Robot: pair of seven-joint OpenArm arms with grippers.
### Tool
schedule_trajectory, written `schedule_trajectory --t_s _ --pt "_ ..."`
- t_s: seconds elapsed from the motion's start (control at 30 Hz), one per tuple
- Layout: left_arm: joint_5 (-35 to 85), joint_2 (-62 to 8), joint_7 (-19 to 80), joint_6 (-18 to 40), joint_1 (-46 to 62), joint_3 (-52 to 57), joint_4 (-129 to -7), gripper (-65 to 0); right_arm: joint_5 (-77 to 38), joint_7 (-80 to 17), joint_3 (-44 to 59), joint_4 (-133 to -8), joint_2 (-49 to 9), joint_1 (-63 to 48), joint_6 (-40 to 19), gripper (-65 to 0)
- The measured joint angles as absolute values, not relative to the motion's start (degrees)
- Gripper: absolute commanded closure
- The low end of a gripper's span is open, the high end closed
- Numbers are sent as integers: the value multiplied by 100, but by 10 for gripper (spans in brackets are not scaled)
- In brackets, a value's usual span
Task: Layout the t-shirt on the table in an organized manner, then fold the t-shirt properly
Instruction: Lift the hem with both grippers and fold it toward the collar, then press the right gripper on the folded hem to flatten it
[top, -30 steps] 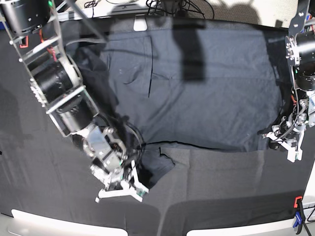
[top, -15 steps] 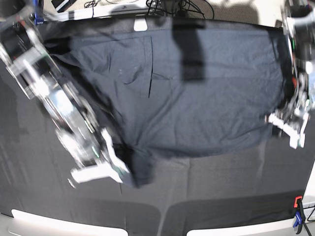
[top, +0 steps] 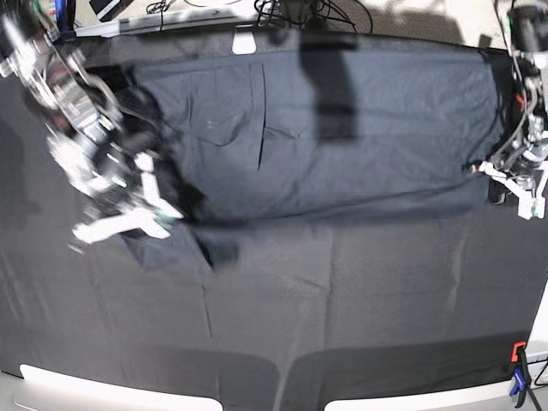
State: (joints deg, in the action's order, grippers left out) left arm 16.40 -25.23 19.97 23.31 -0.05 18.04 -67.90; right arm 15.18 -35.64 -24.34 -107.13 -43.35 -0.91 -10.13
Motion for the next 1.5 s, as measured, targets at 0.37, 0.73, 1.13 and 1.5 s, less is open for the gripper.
schedule_trajectory --t_s 0.37,0.73,1.13,1.5 --pt "1732 -2517 2383 2060 377 1953 -7826 0 1518 -3662 -1227 -11695 -4366 -1546 -1024 0" --pt "1811 -2523 2440 2082 1050 2434 -8226 0 2018 -4167 -1090 -12425 -4370 -2512 -1000 0" --pt "1824 -2526 2405 2080 1125 2434 -8226 0 355 -4108 -1096 -12070 -4254 -2333 -1295 -246" --pt "1822 -2526 2408 2145 1122 2434 -8226 0 -1234 -4880 -1074 -10147 -2628 25 -1581 -270"
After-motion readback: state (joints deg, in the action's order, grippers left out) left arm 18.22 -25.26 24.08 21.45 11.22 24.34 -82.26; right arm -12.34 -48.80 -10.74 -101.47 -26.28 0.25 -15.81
